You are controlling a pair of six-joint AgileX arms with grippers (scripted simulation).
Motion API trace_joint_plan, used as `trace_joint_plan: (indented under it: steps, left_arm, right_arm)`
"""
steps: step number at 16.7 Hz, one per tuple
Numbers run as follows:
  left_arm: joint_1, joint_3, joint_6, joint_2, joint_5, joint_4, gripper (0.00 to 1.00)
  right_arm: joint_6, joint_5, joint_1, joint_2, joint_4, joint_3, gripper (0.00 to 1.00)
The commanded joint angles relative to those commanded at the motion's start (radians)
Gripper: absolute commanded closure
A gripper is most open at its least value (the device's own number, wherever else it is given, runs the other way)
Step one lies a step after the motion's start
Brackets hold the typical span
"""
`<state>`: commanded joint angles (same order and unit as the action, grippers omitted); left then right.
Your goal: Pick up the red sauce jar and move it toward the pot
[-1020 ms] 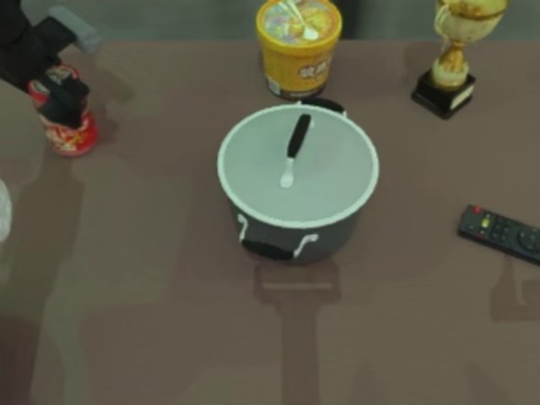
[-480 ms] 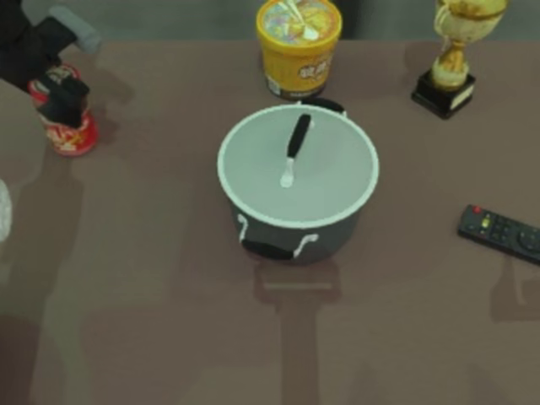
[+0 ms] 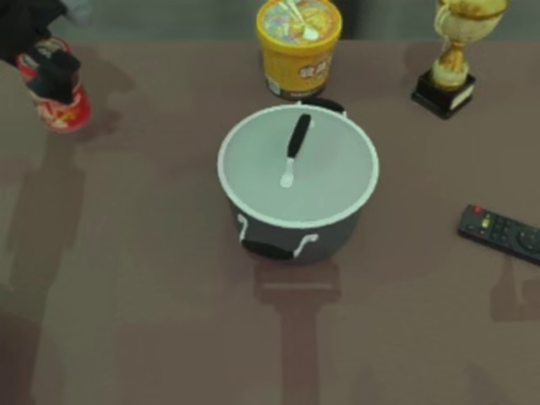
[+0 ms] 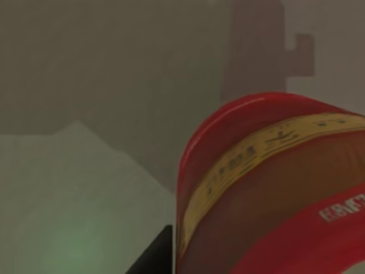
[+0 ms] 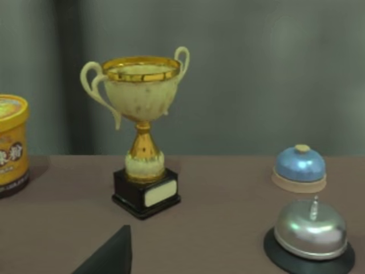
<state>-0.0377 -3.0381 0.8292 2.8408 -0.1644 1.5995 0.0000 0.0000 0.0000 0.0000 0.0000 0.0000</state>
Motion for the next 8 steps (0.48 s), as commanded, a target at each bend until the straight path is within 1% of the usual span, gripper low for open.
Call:
trace_joint_plan:
  steps: [2,8]
  left_arm:
    - [-0.004,0.161,0.000,-0.108,0.002,-0.046,1.00]
    - [-0.019,0.756,0.004,-0.461,0.006,-0.194,1.00]
  right_arm:
    - [0.000,0.000,0.000,0.000,0.000,0.000,0.00]
    - [0.000,0.000,0.000,0.000,0.000,0.000,0.00]
